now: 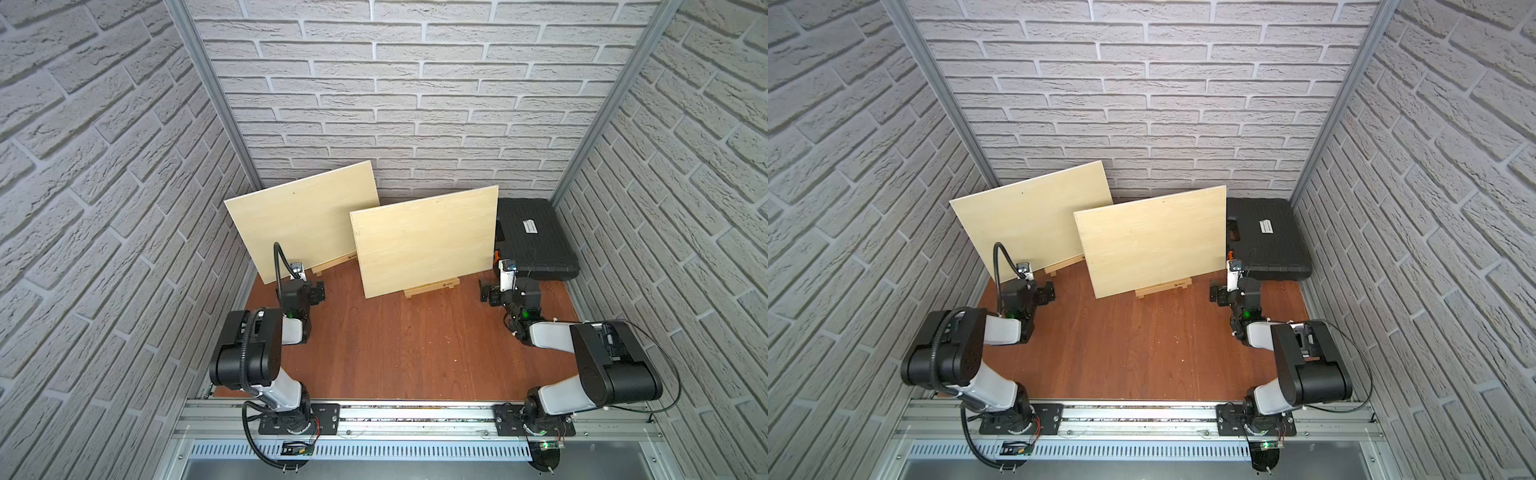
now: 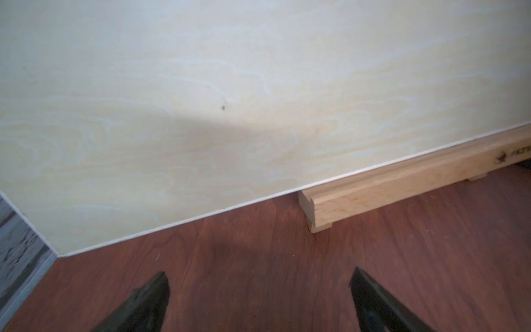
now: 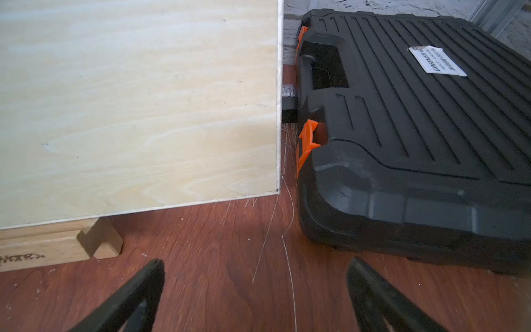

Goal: Disassemble the easel
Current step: Move the easel to the center of the board.

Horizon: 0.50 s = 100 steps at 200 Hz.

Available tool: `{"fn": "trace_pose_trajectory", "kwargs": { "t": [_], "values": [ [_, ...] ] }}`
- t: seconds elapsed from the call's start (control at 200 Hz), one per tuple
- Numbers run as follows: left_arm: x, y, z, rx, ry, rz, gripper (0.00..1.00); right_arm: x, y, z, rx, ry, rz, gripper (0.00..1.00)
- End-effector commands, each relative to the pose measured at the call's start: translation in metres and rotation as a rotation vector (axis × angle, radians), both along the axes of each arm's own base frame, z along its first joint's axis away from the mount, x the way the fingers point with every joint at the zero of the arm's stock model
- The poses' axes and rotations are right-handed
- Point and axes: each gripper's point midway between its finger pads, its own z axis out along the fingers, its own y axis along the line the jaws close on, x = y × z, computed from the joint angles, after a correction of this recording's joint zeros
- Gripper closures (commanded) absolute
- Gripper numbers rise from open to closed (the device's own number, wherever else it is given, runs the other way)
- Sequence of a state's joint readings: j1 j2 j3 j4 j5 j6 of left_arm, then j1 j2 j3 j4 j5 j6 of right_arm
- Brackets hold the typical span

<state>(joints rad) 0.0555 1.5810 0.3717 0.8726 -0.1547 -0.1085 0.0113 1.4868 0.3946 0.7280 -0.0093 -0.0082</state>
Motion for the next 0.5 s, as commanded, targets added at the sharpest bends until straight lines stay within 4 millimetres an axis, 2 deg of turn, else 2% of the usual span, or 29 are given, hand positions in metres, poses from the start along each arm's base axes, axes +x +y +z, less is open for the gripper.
{"fn": "trace_pose_trajectory", "kwargs": {
  "t": [0.0, 0.495],
  "values": [
    [0.0084, -0.0005, 0.0206, -0.004, -0.082, -0.001, 0.02, 0.0062, 0.0022, 0.0138, 0.003, -0.049, 0.010, 0.00],
    [0.0084, -0.0011, 0.0206, -0.002, -0.081, -0.002, 0.02, 0.0060, 0.0018, 0.0134, 0.006, -0.048, 0.010, 0.00]
  ]
}}
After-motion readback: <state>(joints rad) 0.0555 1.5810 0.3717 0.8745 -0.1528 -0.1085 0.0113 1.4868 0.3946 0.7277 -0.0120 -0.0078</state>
